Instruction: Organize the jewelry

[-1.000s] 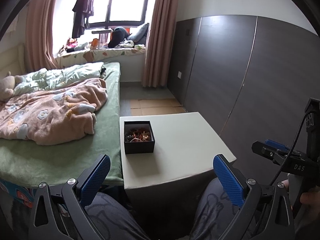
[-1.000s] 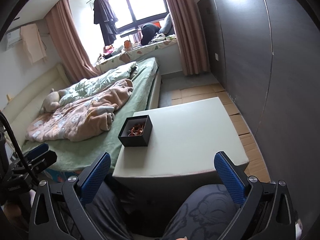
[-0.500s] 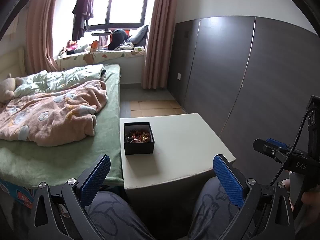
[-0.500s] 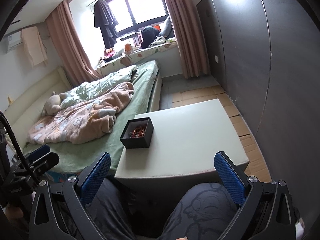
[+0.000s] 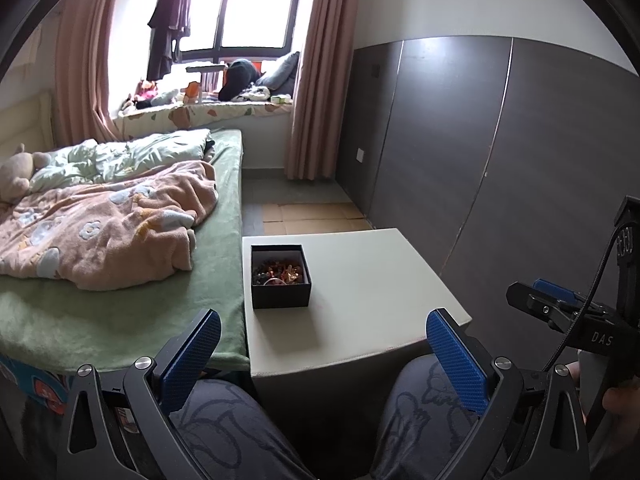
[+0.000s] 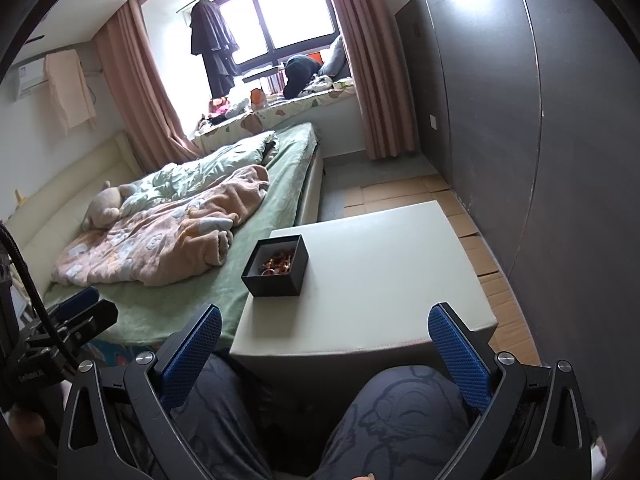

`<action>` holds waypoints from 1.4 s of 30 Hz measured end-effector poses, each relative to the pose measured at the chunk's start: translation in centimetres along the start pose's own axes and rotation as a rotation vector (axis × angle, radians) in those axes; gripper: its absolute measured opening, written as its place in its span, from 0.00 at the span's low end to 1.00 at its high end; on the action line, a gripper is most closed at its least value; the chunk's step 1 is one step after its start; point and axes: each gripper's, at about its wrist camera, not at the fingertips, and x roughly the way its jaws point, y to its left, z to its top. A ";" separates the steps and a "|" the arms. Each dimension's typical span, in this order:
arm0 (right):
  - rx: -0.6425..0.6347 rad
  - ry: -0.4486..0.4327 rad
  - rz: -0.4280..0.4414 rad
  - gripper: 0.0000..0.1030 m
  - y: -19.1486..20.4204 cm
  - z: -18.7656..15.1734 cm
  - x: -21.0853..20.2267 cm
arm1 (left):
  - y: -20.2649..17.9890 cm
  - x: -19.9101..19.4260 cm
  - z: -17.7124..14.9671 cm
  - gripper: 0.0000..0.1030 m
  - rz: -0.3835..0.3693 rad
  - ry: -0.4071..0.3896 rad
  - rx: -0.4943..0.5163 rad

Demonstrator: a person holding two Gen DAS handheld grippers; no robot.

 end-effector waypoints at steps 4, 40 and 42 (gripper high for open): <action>0.003 -0.002 0.002 1.00 0.0 0.0 0.0 | -0.1 -0.2 0.0 1.00 0.002 -0.001 0.006; -0.003 -0.016 -0.002 1.00 0.2 -0.2 -1.6 | -0.8 -1.6 -0.1 1.00 -0.009 -0.018 0.015; -0.002 -0.016 0.000 1.00 0.2 -0.1 -1.7 | -0.9 -1.7 -0.1 1.00 -0.011 -0.019 0.016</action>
